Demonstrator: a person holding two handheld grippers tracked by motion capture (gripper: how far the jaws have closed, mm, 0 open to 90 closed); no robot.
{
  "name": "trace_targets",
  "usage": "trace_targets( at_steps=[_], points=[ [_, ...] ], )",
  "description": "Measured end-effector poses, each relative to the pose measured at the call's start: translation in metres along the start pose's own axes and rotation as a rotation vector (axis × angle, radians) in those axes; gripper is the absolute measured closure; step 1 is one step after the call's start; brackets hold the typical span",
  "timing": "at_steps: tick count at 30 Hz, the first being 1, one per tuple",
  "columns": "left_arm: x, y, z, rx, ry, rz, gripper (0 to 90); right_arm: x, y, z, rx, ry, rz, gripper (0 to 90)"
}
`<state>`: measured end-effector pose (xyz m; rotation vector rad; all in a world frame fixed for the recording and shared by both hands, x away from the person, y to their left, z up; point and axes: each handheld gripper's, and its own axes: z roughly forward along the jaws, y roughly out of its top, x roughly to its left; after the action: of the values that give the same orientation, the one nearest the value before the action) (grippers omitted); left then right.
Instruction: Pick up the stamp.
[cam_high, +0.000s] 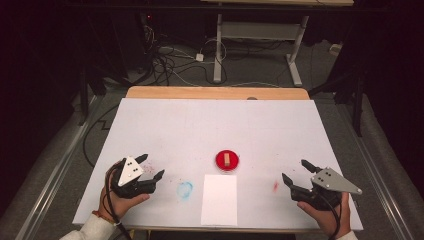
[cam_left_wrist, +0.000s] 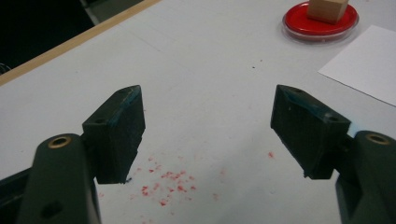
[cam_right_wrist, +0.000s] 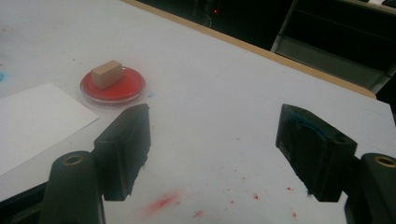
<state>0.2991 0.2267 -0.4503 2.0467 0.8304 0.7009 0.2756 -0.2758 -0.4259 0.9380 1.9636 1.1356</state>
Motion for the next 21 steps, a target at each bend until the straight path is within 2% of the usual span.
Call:
trace_targets(
  at_steps=[2, 4, 6, 9, 15, 20, 21],
  points=[
    [-0.001, 0.000, 0.003, 0.005, 0.002, 0.018, 25.6, 0.001, -0.001, 0.001, 0.011, 0.011, -0.004, 28.0],
    [-0.003, -0.001, 0.003, 0.016, -0.007, 0.011, 25.6, 0.002, 0.000, 0.002, 0.021, 0.011, -0.010, 28.6],
    [-0.003, 0.000, 0.005, 0.016, 0.002, 0.035, 25.6, 0.002, 0.001, 0.004, 0.024, 0.017, -0.006, 28.9],
    [-0.002, -0.003, 0.006, 0.022, -0.015, 0.029, 25.6, 0.003, 0.003, 0.008, 0.039, 0.033, 0.008, 29.4],
    [-0.005, -0.004, 0.005, 0.025, -0.015, 0.044, 25.2, 0.008, 0.009, 0.015, 0.073, 0.047, 0.000, 29.5],
    [-0.006, -0.007, 0.002, 0.046, -0.011, 0.038, 24.9, 0.012, 0.020, 0.024, 0.089, 0.058, -0.002, 31.2],
    [-0.007, -0.009, 0.001, 0.051, -0.011, 0.019, 24.8, 0.013, 0.023, 0.027, 0.094, 0.063, -0.005, 31.8]
  ],
)
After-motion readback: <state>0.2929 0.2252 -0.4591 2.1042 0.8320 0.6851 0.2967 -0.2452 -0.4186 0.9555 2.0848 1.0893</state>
